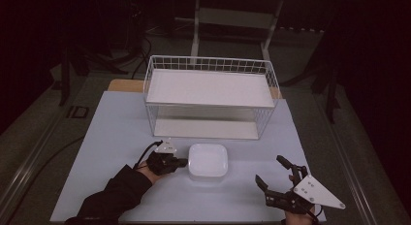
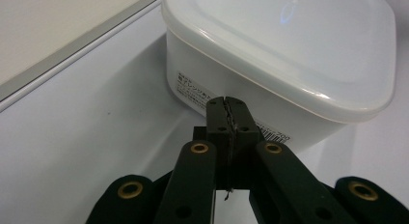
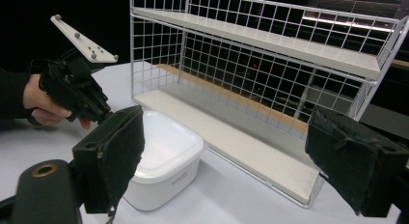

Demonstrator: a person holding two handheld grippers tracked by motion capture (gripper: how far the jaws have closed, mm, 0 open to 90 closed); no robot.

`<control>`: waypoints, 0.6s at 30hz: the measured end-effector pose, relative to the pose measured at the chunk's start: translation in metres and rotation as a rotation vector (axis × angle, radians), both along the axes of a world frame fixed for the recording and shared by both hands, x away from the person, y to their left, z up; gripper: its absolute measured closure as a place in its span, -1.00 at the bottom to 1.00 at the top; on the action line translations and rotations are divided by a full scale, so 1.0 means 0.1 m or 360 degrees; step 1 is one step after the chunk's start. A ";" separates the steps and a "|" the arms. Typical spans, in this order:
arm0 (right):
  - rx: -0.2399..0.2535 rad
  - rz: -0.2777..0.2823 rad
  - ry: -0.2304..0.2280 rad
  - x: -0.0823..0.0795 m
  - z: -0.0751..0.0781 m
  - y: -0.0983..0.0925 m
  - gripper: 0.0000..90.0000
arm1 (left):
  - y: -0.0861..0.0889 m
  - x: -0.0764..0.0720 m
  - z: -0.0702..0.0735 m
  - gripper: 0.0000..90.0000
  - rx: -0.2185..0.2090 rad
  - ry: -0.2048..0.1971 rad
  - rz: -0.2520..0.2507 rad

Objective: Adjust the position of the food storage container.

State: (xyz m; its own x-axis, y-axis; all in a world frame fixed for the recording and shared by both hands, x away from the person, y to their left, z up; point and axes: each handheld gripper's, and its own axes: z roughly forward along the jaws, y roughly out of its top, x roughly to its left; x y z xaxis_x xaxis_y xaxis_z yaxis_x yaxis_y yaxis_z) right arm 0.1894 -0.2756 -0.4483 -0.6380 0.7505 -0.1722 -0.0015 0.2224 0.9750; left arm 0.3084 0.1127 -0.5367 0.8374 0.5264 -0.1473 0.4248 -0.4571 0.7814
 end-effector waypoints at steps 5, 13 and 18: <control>-0.0012 -0.0002 -0.0004 0.00 0.00 0.00 -0.70 | -0.02 -0.02 0.01 0.98 0.0015 0.0000 -0.0011; -0.0077 0.0038 0.0060 0.04 -0.06 0.08 -0.70 | 0.21 -0.14 0.20 0.45 -0.0120 0.0005 0.0044; -0.0093 0.0056 0.0095 0.04 -0.07 0.13 -0.70 | 0.32 -0.26 0.34 -0.13 -0.0280 -0.0016 0.0137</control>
